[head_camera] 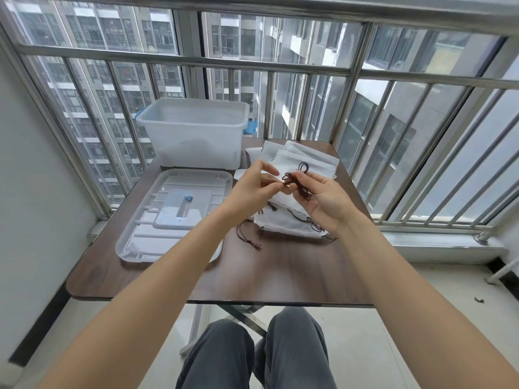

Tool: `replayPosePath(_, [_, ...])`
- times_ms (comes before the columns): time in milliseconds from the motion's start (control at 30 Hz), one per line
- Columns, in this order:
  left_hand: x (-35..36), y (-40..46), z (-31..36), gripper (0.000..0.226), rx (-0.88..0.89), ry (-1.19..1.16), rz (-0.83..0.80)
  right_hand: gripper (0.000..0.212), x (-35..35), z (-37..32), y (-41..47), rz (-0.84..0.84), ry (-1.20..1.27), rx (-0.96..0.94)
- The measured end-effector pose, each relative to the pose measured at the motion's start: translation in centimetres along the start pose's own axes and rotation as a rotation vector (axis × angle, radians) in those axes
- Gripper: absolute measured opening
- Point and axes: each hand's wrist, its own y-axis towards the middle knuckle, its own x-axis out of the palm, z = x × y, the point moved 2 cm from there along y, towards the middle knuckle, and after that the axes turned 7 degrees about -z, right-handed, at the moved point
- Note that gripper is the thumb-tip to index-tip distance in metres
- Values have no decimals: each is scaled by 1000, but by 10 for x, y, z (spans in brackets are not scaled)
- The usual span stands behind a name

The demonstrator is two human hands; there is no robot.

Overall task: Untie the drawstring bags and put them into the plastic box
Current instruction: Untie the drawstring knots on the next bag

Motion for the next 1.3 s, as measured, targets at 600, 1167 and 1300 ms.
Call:
replayPosePath(600, [-7,2,-3,11,21,75,121,16,12,-5,-1,118,-1904,-960])
replayPosePath(1167, [-8,0,3,14,-200,-212,84,14,4,14,3,213,-1608,-1042])
replayPosePath(1300, [-9,2,8,10,-130,-159,227,8,-1,9,3,204,-1339,-792])
